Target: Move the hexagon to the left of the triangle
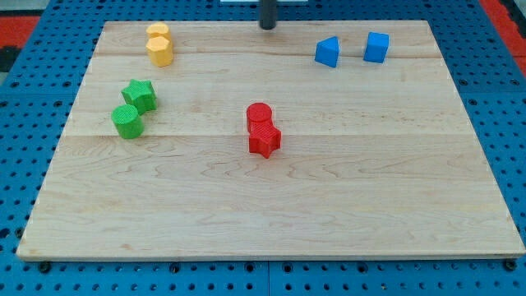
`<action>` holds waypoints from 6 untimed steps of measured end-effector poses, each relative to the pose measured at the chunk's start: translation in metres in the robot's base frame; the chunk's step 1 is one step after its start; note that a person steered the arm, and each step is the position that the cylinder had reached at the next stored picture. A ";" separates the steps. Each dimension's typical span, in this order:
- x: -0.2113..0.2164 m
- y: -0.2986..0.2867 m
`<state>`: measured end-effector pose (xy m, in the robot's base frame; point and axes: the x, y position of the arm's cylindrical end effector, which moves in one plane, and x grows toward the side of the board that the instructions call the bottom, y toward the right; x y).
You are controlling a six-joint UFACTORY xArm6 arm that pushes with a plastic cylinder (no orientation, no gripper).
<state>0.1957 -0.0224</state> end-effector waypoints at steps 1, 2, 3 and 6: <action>0.000 -0.063; 0.000 -0.068; 0.000 -0.068; 0.045 -0.031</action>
<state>0.2411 -0.0531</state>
